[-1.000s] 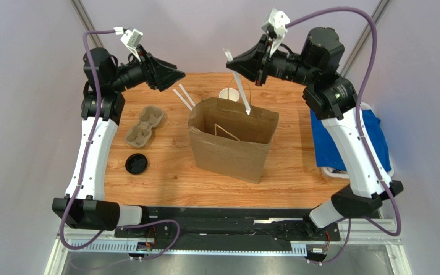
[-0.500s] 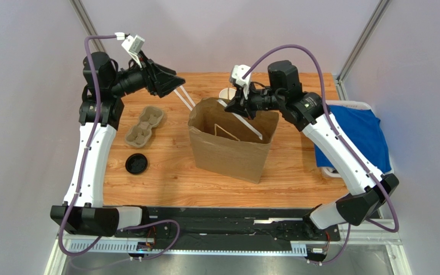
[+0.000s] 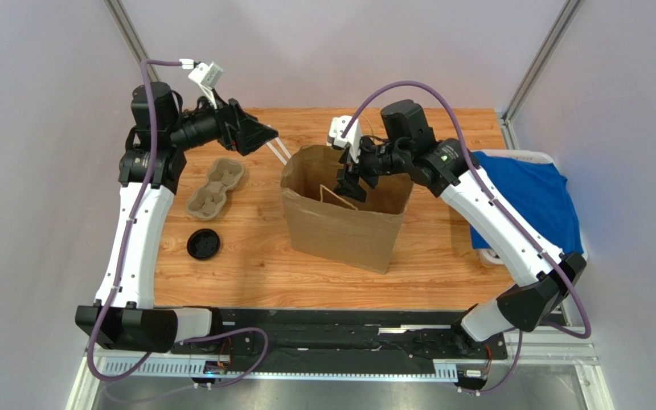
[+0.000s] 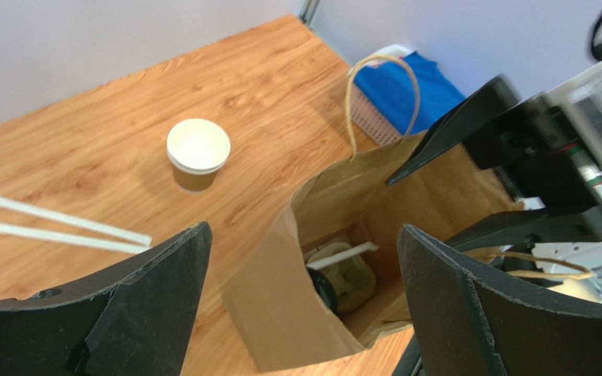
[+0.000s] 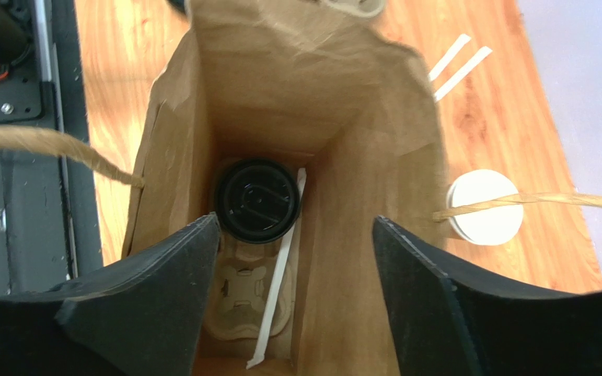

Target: Pack the takeout coffee

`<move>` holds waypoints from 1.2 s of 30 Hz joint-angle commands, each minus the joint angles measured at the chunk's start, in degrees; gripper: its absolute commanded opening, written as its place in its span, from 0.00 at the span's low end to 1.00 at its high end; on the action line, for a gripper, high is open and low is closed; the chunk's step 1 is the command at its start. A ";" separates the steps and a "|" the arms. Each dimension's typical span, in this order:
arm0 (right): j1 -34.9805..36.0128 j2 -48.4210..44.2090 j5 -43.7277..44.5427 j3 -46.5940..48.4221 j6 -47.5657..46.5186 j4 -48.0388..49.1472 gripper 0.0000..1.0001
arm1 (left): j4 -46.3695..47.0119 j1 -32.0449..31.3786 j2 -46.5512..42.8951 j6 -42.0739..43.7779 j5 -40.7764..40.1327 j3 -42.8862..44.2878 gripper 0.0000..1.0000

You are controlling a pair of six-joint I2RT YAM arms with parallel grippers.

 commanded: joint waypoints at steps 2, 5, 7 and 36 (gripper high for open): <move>0.32 -0.46 3.97 8.25 6.67 2.48 0.81 | -9.01 0.10 2.12 6.21 -4.18 5.73 0.98; 0.23 -1.42 7.49 11.50 9.76 4.50 0.84 | -16.47 0.10 5.19 9.29 -8.48 12.04 0.98; -0.20 -2.39 9.95 12.91 12.40 5.91 0.85 | -23.24 0.10 7.22 11.84 -12.77 16.10 0.98; -31.31 -45.19 20.24 -30.67 34.73 0.73 0.91 | -37.94 0.10 -7.00 23.44 -33.09 -9.27 0.99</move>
